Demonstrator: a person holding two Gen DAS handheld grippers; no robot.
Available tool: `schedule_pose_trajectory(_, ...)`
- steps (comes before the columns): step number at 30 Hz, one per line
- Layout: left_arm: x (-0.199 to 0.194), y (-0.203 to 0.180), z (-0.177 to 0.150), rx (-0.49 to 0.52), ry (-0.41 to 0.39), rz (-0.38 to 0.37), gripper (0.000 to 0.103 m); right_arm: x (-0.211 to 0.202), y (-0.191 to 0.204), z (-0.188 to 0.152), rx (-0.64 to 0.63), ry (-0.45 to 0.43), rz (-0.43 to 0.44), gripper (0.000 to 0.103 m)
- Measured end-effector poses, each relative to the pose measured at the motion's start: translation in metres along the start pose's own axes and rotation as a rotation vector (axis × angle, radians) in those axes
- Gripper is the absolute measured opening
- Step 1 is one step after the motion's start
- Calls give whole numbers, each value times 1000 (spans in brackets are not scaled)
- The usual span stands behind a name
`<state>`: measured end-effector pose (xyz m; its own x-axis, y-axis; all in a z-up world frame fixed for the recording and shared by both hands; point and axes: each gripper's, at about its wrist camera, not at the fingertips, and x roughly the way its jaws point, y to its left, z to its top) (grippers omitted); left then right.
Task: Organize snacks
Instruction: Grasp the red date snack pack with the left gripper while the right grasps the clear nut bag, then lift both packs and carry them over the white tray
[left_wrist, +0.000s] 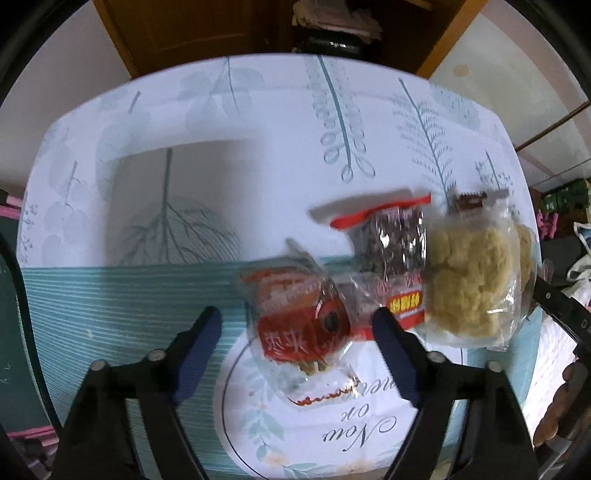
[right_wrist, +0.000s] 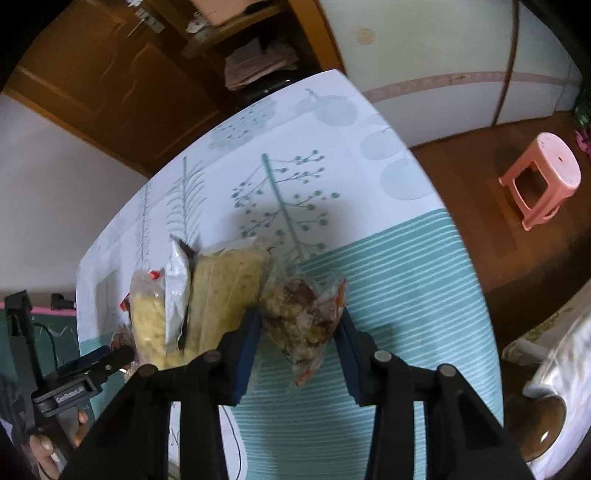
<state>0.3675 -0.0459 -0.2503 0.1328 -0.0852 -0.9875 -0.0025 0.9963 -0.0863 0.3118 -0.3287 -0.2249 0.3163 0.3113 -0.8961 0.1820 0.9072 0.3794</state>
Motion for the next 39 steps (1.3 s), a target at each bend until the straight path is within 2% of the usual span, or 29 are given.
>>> schedule_pose_trajectory(3,1,0,-7,1,3,-10,55,-3,1,-7,-14,3,7,39)
schedule_pose_trajectory(11,-20,8,-27,1,-43,9,50,-20,-1,-25,-13,-22,19,39)
schedule_pose_trajectory(14,-43,6,-35,4,-86,4,50,-39,-1,-35,-21,-40,36,39)
schedule_pose_trajectory(17,-84,5,-41,11,-143,-11,50,-65,5,-47,-31,-69,70,39)
schedule_pose_trajectory(20,-131,2,-64,40,-217,-42,50,-101,18,-64,-57,-119,114,39)
schedule_pose_trajectory(26,-240,-5,-131,141,-390,-117,50,-194,66,-122,-182,-281,171,39)
schedule_pose_trajectory(30,-300,-7,-194,214,-524,-156,50,-251,96,-174,-272,-422,208,39)
schedule_pose_trajectory(35,-338,-10,-257,265,-646,-169,51,-301,115,-242,-350,-594,224,39)
schedule_pose_trajectory(39,-343,-8,-293,266,-724,-134,51,-317,115,-279,-377,-687,205,40)
